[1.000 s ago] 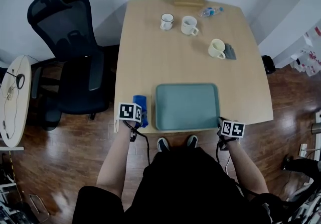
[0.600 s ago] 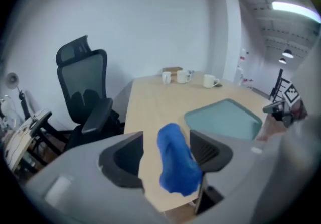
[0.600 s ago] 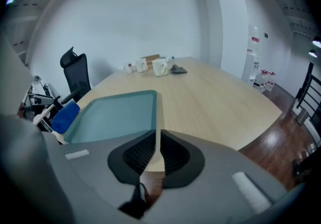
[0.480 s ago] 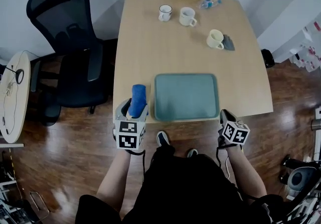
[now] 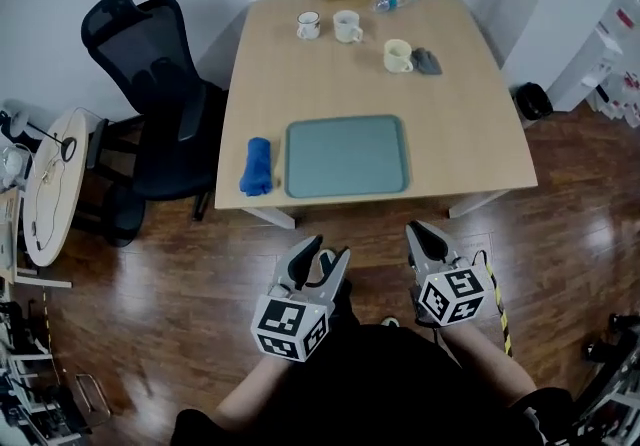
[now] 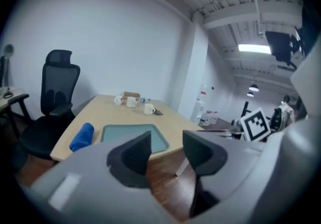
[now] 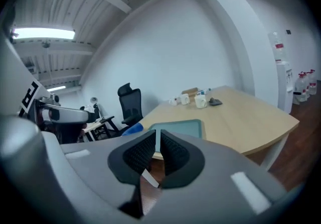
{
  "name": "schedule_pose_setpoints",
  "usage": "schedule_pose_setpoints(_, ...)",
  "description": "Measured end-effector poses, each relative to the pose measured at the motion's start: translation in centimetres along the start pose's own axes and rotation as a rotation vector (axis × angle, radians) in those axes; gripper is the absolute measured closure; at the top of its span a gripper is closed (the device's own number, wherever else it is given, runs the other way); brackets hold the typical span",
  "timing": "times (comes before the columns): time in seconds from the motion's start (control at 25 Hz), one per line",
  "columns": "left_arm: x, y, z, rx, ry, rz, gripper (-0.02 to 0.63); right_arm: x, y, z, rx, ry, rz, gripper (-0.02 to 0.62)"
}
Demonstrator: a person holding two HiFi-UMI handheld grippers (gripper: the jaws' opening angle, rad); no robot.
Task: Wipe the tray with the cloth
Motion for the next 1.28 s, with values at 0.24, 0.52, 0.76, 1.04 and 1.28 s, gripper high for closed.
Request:
schedule_pose_setpoints(0.24,-4.1,-8.9,4.5,-0.020,-0.010,-0.069,0.413,-0.6,1.5,10.5,0.010,-0.093,-0.008,0.563)
schedule_pose_setpoints(0.52,-4.6,-11.2,7.3,-0.027,-0.055,-0.076,0.420,2.3,3.9,15.5,0.013,-0.195,0.069,0.571)
schedule_pose_setpoints(0.76,-5.1,-10.2,9.8,-0.045,-0.065,-0.063,0.420,3.0,7.6,15.5,0.052,-0.183,0.105,0.569)
schedule_pose_setpoints(1.04,-6.1,-6.9,13.2,-0.012,-0.096,-0.044,0.420,2.6,12.3,14.9,0.106,-0.144,0.164,0.581)
schedule_pose_setpoints(1.28,-6.8,-6.1,14.8,-0.032,-0.090,-0.077,0.422,2.6,15.0,14.6,0.118,-0.140,0.204,0.588)
Point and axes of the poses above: the fingertips, and each gripper's own axes: z backward along the fingers, y to its left, x out of its top, the point moved 4 cm from there along z, backward along the fingers, and after that the axes turned 14 degrees about z, right-handed, at the moved point
